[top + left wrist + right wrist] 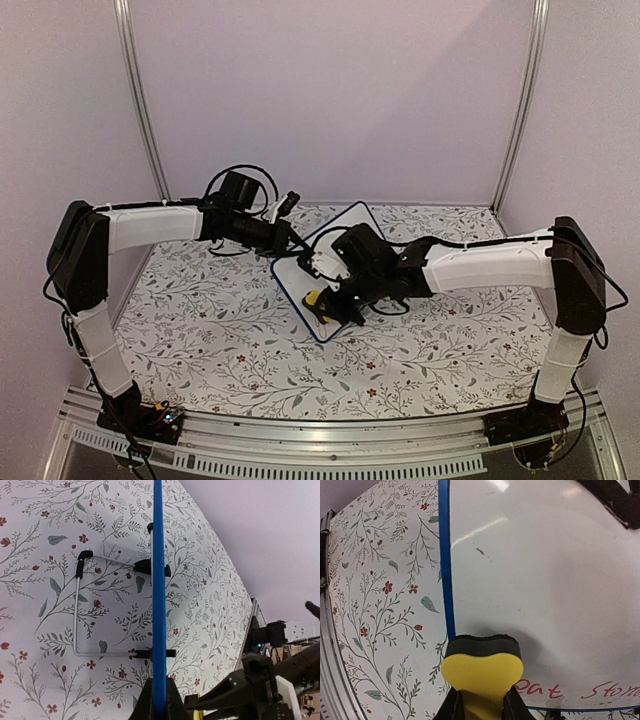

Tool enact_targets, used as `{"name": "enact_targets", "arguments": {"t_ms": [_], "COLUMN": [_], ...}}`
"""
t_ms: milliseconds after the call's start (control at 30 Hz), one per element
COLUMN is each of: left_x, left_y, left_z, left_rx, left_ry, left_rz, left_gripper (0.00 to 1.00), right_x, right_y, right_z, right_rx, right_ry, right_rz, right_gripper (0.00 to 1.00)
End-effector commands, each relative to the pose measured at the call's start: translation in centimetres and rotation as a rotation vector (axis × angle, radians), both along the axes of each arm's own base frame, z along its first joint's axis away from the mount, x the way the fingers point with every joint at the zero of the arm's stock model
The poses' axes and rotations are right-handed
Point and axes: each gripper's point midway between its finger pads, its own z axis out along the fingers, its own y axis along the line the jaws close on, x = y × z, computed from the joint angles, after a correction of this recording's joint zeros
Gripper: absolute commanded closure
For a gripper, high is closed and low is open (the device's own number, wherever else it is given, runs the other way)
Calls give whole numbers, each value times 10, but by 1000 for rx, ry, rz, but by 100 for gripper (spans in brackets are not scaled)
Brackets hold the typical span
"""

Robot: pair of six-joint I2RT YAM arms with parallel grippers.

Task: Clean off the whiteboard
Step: Erase the whiteboard at the center of the board.

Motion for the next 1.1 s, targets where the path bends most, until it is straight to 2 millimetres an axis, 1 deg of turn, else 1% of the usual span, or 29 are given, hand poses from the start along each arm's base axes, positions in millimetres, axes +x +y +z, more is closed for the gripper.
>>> {"name": "enact_targets", "arguments": {"t_ms": [0, 100, 200, 333, 367, 433, 633, 867, 1067], "left_x": [5, 8, 8, 8, 8, 8, 8, 8, 8], "left_y": [10, 14, 14, 14, 13, 14, 14, 14, 14], "left_z": [0, 1, 0, -1, -1, -1, -1, 0, 0], "left_rx": [38, 41, 42, 39, 38, 39, 39, 42, 40], "left_ry": [-35, -40, -39, -33, -34, -35, -34, -36, -35], "left_rz": [27, 42, 45, 41, 40, 42, 42, 46, 45], "left_gripper": [100, 100, 100, 100, 100, 100, 100, 100, 100], "right_x": [-9, -11, -8, -7, -7, -4, -8, -11, -18], "right_y": [1, 3, 5, 6, 4, -1, -11, -30, -44], "right_z": [-6, -8, -11, -20, -26, -34, -60, -73, -83], "right_rx": [-64, -101, -123, -150, -164, -199, -270, -333, -403], "right_ry": [-15, -31, -28, -11, -2, -10, 29, 30, 6], "right_rz": [47, 46, 35, 23, 19, -4, -8, -33, -42], "right_gripper": [83, 83, 83, 83, 83, 82, 82, 82, 82]}}
